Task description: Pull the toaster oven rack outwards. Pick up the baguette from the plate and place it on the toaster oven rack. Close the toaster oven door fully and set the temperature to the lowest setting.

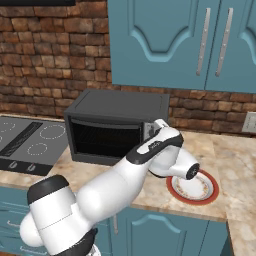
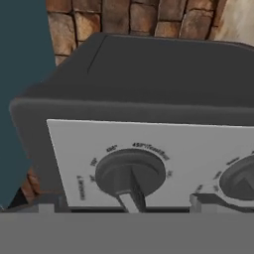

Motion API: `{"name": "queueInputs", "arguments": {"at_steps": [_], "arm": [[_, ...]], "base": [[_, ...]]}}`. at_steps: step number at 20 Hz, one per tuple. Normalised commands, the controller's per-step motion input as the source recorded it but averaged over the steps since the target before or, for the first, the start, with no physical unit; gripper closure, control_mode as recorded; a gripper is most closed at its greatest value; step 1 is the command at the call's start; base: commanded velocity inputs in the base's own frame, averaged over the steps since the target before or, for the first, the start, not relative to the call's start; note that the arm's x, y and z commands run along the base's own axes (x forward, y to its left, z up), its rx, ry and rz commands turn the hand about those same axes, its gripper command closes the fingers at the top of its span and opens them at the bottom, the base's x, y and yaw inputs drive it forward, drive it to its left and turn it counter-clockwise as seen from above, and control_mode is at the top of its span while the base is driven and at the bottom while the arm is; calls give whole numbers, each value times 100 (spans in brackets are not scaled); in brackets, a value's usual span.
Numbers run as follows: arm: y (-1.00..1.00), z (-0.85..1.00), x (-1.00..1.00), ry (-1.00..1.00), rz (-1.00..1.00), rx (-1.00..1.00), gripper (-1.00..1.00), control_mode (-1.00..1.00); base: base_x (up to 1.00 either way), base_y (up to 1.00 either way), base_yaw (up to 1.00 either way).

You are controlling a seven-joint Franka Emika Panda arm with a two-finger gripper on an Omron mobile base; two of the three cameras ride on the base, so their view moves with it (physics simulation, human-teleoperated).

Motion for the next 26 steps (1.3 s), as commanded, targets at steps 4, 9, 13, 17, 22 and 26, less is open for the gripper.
{"name": "queueInputs", "arguments": {"at_steps": [4,9,13,17,22,26], "arm": [[-18,-15,25,0,-4,9,-100,-100],[-12,-4,21,1,-3,15,-100,-100],[2,0,0,1,0,16,100,-100],[7,0,2,-1,0,2,100,-100],[12,17,0,-11,0,-7,100,-100],[3,48,-6,-5,0,-14,100,-100]], "base": [[0,0,0],[0,0,0],[0,0,0],[0,0,0],[0,0,0],[0,0,0]]}}
